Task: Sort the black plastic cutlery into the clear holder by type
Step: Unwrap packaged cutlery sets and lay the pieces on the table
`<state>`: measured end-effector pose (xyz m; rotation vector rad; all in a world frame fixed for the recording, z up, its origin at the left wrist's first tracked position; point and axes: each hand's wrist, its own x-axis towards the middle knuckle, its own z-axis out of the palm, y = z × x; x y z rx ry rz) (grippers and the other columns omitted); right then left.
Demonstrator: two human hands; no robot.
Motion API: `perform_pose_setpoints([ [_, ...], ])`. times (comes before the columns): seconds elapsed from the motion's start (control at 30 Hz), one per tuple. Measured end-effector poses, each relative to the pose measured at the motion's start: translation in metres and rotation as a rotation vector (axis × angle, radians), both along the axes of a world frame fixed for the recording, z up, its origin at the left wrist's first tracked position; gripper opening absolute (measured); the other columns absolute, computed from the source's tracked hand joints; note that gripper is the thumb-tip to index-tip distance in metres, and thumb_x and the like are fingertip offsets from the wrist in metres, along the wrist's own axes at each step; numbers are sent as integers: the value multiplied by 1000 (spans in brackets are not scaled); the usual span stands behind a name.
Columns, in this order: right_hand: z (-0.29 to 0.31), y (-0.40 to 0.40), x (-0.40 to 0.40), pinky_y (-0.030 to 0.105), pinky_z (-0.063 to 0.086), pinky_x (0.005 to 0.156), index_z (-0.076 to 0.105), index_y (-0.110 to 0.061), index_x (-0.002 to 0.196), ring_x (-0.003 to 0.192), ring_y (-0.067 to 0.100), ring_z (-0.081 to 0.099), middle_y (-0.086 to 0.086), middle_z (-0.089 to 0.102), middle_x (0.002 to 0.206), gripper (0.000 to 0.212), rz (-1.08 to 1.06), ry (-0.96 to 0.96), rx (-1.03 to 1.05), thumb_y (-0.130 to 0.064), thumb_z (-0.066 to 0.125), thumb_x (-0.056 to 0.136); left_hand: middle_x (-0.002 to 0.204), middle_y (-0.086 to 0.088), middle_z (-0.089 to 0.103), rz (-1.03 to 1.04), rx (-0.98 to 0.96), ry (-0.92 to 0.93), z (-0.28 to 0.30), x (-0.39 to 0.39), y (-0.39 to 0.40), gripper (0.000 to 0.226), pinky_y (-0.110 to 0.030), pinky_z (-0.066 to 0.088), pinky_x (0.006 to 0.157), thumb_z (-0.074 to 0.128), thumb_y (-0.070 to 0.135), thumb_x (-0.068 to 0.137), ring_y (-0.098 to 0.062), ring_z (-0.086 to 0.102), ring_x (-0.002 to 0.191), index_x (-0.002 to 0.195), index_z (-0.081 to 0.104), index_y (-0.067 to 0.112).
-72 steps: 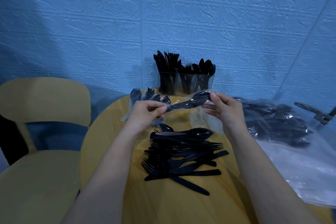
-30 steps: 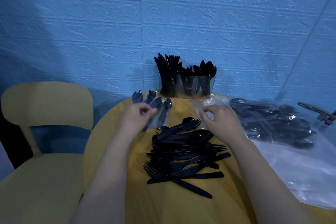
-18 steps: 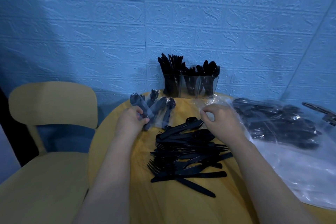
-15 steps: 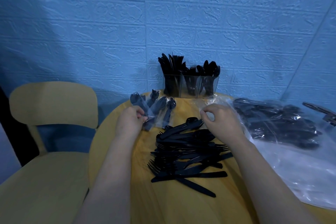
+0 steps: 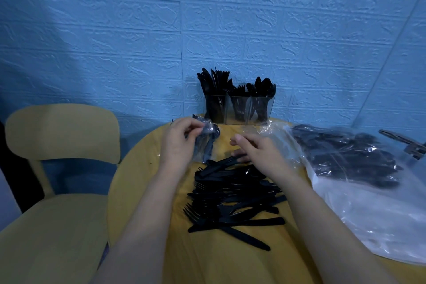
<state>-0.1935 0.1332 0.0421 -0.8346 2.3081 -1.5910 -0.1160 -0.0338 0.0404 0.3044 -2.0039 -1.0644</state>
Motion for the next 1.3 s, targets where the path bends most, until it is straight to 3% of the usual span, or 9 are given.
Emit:
perform_pose_setpoints([
  [0.07, 2, -4, 4, 27, 58, 72, 58, -9, 115, 83, 17, 70, 10, 68, 106, 34, 49, -240, -136, -36, 43, 99, 84, 17, 62, -91, -48, 49, 1, -2, 11, 31, -15, 47, 79, 67, 2, 83, -6, 60, 85, 77, 64, 32],
  [0.17, 5, -9, 12, 29, 59, 66, 57, -9, 109, 77, 24, 72, 12, 71, 93, 37, 124, -560, -330, -40, 39, 99, 82, 16, 61, -220, -156, 131, 3, -1, 22, 28, -10, 44, 76, 67, -3, 81, 3, 57, 83, 81, 67, 25],
  [0.3, 10, -12, 13, 26, 57, 57, 59, -3, 93, 65, 21, 70, 13, 69, 78, 21, 81, -740, -582, -19, 48, 98, 83, 11, 62, -381, -238, 170, 3, 0, 33, 16, -15, 46, 77, 66, -5, 79, 1, 57, 83, 83, 72, 9],
  [0.4, 13, -5, 7, 23, 57, 57, 59, 0, 91, 60, 15, 68, 9, 69, 73, 6, 16, -715, -694, -1, 53, 92, 86, 12, 63, -422, -238, 152, 4, 2, 35, 15, -20, 48, 78, 68, -1, 80, 0, 58, 85, 89, 72, 10],
  [0.57, 18, 5, 1, 23, 56, 61, 61, -5, 90, 72, 15, 68, 8, 72, 83, 6, -24, -575, -761, -1, 57, 90, 89, 13, 62, -404, -244, 75, 2, 4, 28, 20, -19, 46, 84, 62, 16, 84, -2, 58, 89, 102, 66, 22],
  [0.73, 20, 4, 6, 27, 59, 67, 60, -10, 81, 66, 15, 67, 3, 70, 74, 11, -49, -441, -779, -5, 58, 90, 80, 11, 60, -233, -280, -27, -1, 1, 26, 17, -10, 33, 74, 57, 35, 90, -6, 49, 84, 87, 69, 23],
  [0.9, 22, 6, 7, 26, 58, 68, 54, -7, 80, 65, 13, 67, 1, 70, 72, 12, -29, -353, -782, -3, 56, 91, 79, 7, 63, -280, 63, -103, 0, -1, 32, 8, -8, 40, 67, 67, 16, 86, 4, 51, 71, 79, 69, 20],
  [1.07, 20, 4, 8, 22, 55, 66, 57, -11, 77, 66, 11, 67, -1, 70, 70, 16, -40, -301, -766, -4, 57, 90, 78, 3, 68, -414, 354, -106, 5, -2, 36, 11, -12, 48, 66, 67, 10, 85, 0, 61, 68, 86, 67, 20],
  [1.3, 18, 1, 7, 24, 56, 67, 58, -3, 85, 75, 19, 68, 12, 66, 82, 3, 13, -369, -789, -2, 58, 88, 71, 6, 69, -433, 562, -29, 5, -2, 38, 10, -17, 47, 60, 66, 8, 85, -1, 61, 62, 93, 66, 14],
])
